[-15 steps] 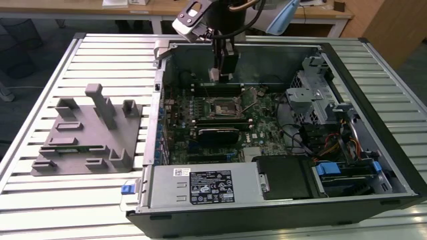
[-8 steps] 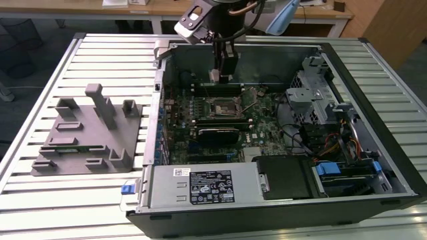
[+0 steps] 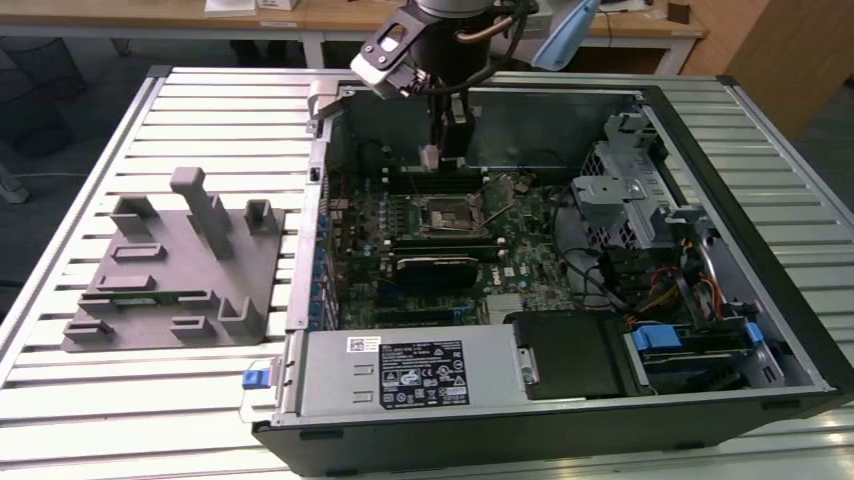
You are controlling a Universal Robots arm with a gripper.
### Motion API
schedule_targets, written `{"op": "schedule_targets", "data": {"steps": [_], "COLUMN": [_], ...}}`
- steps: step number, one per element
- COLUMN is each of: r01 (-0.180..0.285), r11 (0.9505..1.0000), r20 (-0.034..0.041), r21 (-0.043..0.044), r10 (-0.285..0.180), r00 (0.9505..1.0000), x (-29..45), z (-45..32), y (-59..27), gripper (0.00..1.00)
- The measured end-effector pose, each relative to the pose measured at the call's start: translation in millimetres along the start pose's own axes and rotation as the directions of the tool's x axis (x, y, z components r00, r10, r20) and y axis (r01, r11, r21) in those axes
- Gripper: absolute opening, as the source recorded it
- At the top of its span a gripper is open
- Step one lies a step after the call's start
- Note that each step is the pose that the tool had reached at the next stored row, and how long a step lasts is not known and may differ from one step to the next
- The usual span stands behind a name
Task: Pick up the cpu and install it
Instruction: 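Place the cpu into insertion slot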
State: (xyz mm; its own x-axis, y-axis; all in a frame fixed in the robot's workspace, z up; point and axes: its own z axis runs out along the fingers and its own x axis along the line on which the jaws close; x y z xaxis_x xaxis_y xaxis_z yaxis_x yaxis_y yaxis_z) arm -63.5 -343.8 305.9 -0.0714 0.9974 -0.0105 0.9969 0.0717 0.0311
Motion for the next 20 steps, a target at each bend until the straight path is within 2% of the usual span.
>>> {"op": "schedule_targets", "data": {"steps": [9,20], "r01": [0.000,0.000], "r11": [1.0000,1.0000], "r20": [0.0000,0.0001], "r21": [0.0001,0.0002], "r10": [0.000,0.000], "r00": [1.0000,1.0000], "x": [1.3,1.3], "z": [15.7,18.7], "y": [3.2,3.2], "gripper": [0.53,0.53]}}
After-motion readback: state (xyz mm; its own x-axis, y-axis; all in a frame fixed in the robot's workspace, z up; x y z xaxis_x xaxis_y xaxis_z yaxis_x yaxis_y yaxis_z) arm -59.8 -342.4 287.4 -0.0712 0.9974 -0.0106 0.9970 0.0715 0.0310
